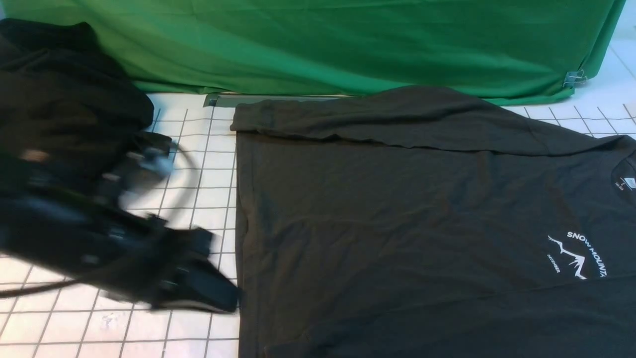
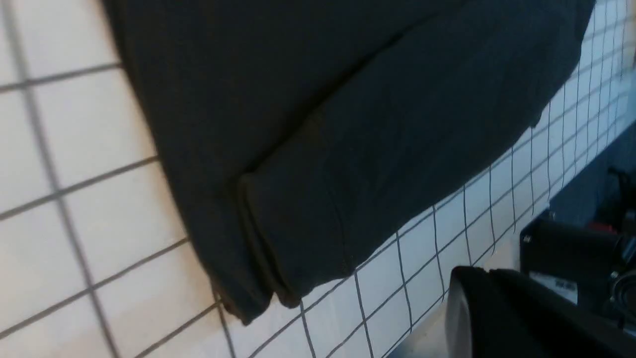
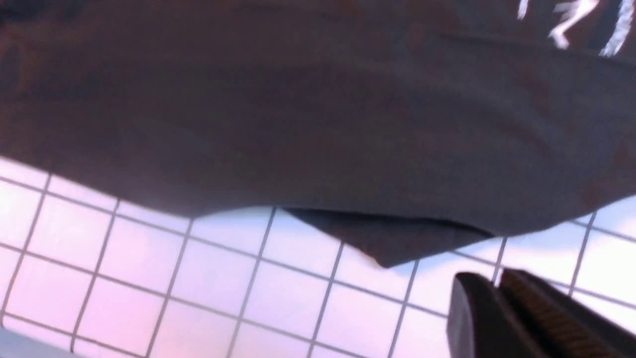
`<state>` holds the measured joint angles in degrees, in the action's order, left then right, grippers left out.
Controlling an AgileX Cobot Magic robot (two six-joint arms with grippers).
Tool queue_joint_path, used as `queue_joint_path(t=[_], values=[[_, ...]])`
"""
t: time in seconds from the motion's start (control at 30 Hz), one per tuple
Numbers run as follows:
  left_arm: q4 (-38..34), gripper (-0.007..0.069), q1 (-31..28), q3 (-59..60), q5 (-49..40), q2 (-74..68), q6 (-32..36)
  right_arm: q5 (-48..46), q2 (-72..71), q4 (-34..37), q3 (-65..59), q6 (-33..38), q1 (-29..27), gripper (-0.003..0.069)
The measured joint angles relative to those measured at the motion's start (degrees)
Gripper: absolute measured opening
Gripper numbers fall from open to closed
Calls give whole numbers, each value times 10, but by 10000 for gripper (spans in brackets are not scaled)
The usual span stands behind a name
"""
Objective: Fold a long-sleeved shirt over a white checkered tablecloth.
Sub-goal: 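Grasp the left edge of the dark T-shirt lying flat on the table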
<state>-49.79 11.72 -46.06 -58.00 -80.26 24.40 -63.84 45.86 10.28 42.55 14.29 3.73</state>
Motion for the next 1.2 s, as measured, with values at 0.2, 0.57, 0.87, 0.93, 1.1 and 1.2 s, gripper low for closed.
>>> queue_joint_path(t=[0.2, 0.57, 0.87, 0.93, 1.1, 1.2], values=[[65, 70, 114, -11, 94, -93, -65, 5, 1, 0, 0, -2, 0, 100], [214, 279, 156, -49, 175, -155, -199, 34, 1, 0, 0, -11, 0, 126], [214, 291, 156, -49, 183, -156, -199, 46, 1, 0, 0, -11, 0, 142], [212, 291, 156, -49, 187, -156, -199, 46, 1, 0, 0, -11, 0, 149], [207, 291, 156, -49, 188, -166, -199, 52, 1, 0, 0, -11, 0, 159], [187, 291, 156, -51, 178, -192, -196, 58, 1, 0, 0, -11, 0, 170]])
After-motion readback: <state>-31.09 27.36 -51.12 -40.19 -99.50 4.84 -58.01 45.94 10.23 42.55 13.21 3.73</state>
